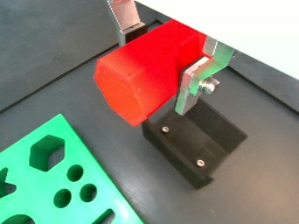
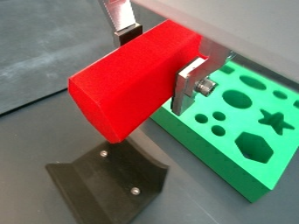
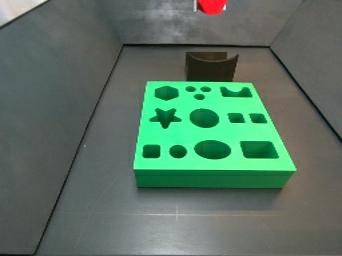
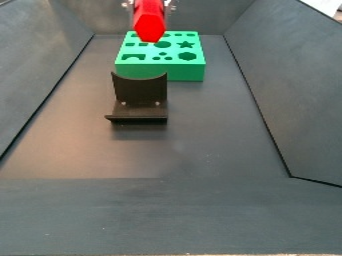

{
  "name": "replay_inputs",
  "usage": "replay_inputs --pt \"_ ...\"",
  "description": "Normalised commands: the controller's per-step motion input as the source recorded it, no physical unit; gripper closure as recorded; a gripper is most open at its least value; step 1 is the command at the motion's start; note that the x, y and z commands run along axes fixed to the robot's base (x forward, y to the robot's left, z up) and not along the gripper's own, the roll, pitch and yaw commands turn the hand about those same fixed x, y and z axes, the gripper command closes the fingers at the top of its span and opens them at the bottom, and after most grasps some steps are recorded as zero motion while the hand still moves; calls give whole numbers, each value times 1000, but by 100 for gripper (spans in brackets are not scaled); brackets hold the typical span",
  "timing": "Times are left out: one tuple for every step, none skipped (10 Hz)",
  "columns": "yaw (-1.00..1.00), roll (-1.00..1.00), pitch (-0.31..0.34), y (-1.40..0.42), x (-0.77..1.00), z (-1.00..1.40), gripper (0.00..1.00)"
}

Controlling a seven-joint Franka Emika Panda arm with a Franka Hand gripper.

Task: Pick up the hexagon object. Move up. Place the hexagon object on the fixture. Regrasp the hexagon object. Move to above the board. Insert the hexagon object.
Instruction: Place the hexagon object on the fixture.

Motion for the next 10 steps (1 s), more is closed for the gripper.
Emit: replay_inputs --pt "-142 -1000 88 365 366 31 100" --pt "-147 -1000 95 183 284 18 100" --pt "-152 -1000 100 58 202 6 100" --pt "-161 -1000 104 54 110 -2 100" --pt "-182 -1000 84 54 40 7 100" --pt "-174 -859 60 46 37 0 100" --pt "-155 -671 42 45 56 -11 100" --pt "-134 -490 36 44 70 -13 100" --pt "-106 -271 24 35 69 -3 100" --pt "-37 -1000 154 130 127 -1000 100"
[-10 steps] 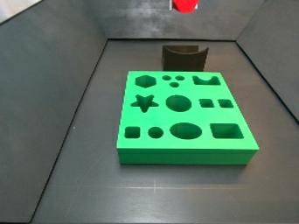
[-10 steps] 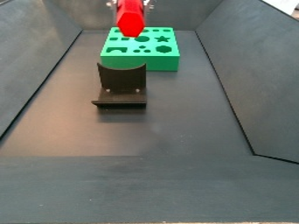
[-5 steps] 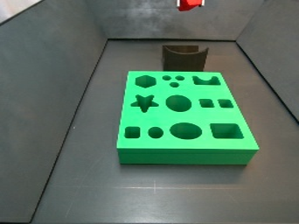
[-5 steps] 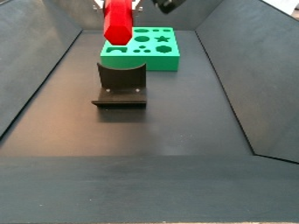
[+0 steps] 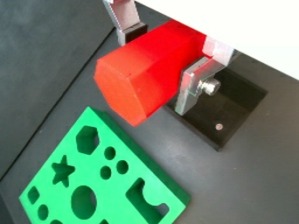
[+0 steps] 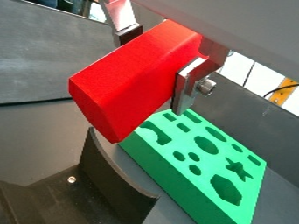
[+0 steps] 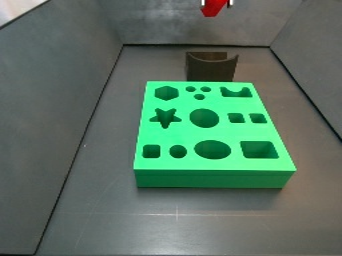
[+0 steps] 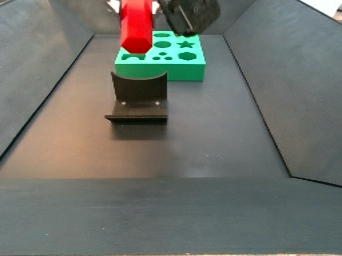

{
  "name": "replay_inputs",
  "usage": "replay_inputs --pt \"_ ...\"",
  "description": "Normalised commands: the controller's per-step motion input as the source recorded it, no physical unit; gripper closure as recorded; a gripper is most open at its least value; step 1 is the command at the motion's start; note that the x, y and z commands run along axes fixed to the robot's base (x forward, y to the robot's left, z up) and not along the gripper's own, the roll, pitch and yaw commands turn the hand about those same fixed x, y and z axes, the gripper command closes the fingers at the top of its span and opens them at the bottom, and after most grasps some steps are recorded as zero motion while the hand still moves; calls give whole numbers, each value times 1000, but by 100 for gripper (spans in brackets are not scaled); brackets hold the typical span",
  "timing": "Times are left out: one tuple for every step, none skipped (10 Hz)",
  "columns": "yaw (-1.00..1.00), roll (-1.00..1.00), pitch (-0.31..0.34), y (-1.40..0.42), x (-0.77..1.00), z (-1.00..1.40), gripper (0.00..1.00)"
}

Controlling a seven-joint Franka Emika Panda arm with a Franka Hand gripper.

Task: Pick up the hexagon object. Move up. Place the hexagon object on the fixture. Regrasp the hexagon object. Move to above the board. Insert the hexagon object.
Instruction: Place the hexagon object on the fixture.

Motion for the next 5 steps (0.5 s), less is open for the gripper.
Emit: replay_inputs --pt "-53 -1000 146 139 130 -1000 100" --pt "-75 -1000 171 140 136 -1000 100" --pt "-110 -855 181 133 151 -1000 100" --pt "-133 -683 157 139 155 -1000 100" --pt "-161 -448 117 140 162 -1000 100"
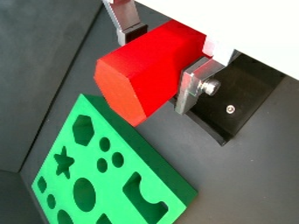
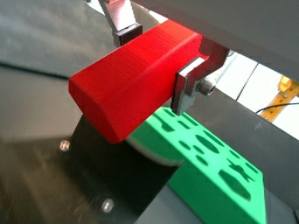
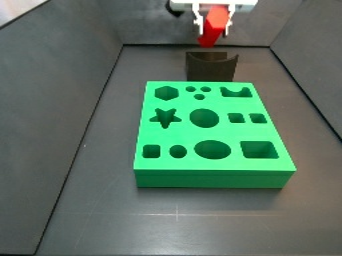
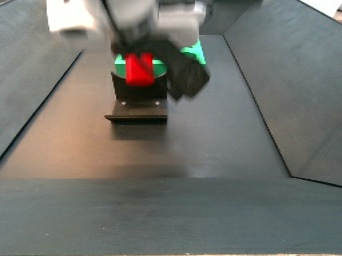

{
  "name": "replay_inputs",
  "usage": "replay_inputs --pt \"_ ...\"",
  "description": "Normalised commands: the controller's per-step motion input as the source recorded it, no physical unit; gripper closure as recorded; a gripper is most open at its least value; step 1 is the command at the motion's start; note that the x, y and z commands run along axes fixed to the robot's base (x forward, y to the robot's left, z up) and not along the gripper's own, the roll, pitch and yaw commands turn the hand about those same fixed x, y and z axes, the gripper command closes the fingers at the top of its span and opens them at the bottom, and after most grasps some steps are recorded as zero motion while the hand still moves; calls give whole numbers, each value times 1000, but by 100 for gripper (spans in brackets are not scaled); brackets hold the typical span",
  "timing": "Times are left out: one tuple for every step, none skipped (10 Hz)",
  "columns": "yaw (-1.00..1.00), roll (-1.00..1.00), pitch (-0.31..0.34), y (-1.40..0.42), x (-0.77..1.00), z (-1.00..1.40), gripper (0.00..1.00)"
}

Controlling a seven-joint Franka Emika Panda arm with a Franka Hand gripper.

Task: Pick up the hexagon object. Move up. Place the hexagon object on the fixture. Regrasp the hexagon object. Move to above the board. Insert the hexagon object.
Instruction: Place the hexagon object on the fixture, then regrasp the hexagon object.

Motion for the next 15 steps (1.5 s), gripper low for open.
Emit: replay_inputs --pt "-170 -288 88 134 175 -1000 100" --pt "-169 -205 58 128 175 -986 100" --pt "-162 -176 29 106 141 -759 100" --pt "-148 -158 -4 78 106 -483 100" --pt "-130 -144 -26 59 94 -291 100" --pt "0 0 0 -500 0 -167 100" --pt "0 0 0 0 0 0 0" --pt "6 5 36 0 0 1000 0" --pt "8 7 37 0 -2 1000 0" --pt "11 23 43 1 -23 1000 0" --pt "5 35 45 0 -29 1000 0" --pt "-2 44 49 3 -31 1000 0" --pt "-9 46 61 4 -35 882 0" --pt "-15 52 65 4 -31 693 0" --pt "-20 58 71 4 -27 503 0"
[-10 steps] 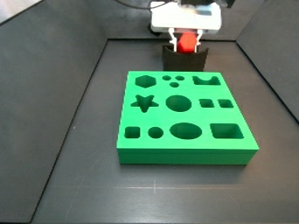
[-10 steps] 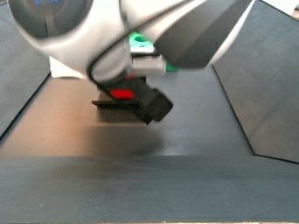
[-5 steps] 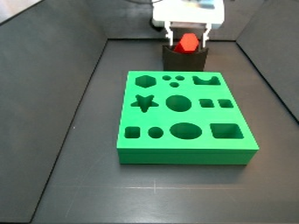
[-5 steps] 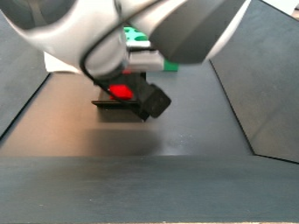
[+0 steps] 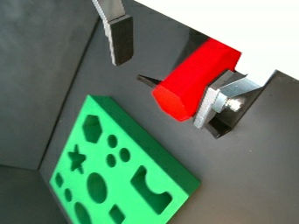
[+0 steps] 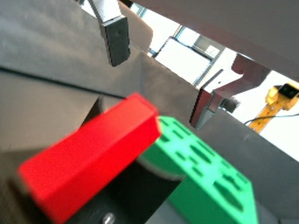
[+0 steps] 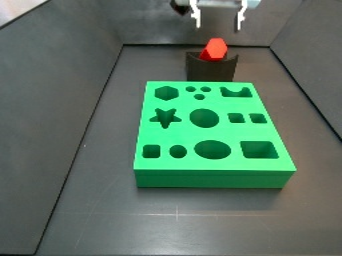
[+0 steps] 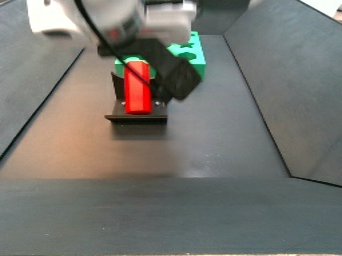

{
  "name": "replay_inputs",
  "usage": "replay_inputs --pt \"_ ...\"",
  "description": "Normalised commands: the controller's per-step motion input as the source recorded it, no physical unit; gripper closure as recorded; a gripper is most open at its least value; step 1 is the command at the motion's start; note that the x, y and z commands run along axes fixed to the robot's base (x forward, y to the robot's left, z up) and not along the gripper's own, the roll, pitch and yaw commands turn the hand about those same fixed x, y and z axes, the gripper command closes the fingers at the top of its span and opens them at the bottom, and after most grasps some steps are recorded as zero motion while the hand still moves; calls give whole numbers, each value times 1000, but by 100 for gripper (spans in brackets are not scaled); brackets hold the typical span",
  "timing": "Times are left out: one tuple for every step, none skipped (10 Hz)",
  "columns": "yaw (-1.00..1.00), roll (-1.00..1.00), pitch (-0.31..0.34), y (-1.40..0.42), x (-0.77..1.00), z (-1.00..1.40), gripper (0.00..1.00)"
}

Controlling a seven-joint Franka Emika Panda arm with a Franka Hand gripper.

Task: Pick up the hexagon object. Move up. Place the hexagon object on the fixture. Regrasp the hexagon object. Move to above the board. Insert the hexagon object.
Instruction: Regrasp the hexagon object.

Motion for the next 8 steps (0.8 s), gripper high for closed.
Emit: replay_inputs --pt "-28 59 72 4 -25 248 0" --pt "19 1000 60 -861 -127 985 0" --pt "19 1000 59 -833 -113 916 0" --pt "18 1000 49 -712 -118 799 0" --pt "16 1000 38 -504 -118 552 0" --pt "16 1000 36 -337 -89 336 0" --pt "16 1000 35 -111 -38 67 0" --pt "15 1000 37 -61 -14 21 0"
